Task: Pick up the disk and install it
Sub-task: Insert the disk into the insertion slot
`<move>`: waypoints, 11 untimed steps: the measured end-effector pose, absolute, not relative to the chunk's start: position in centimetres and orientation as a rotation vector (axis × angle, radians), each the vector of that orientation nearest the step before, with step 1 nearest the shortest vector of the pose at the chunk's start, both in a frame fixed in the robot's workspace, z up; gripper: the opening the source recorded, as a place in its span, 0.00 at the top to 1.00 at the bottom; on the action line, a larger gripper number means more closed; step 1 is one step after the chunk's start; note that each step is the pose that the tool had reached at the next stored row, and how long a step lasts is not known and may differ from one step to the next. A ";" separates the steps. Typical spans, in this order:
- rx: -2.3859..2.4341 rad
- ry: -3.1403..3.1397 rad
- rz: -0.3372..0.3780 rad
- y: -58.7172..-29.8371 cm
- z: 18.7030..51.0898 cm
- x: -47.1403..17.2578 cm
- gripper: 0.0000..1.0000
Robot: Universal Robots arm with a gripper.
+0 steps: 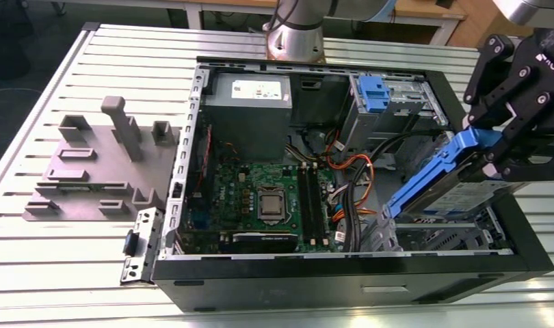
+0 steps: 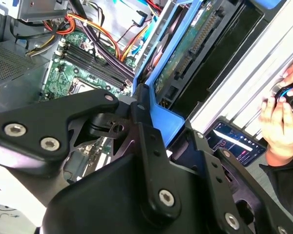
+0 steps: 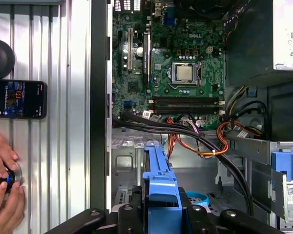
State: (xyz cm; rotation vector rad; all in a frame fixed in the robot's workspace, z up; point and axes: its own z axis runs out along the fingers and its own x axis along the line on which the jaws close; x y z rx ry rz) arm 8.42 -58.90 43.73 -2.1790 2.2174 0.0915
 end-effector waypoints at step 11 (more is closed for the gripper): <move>-2.172 2.209 0.072 -58.9 43.9 8.4 0.64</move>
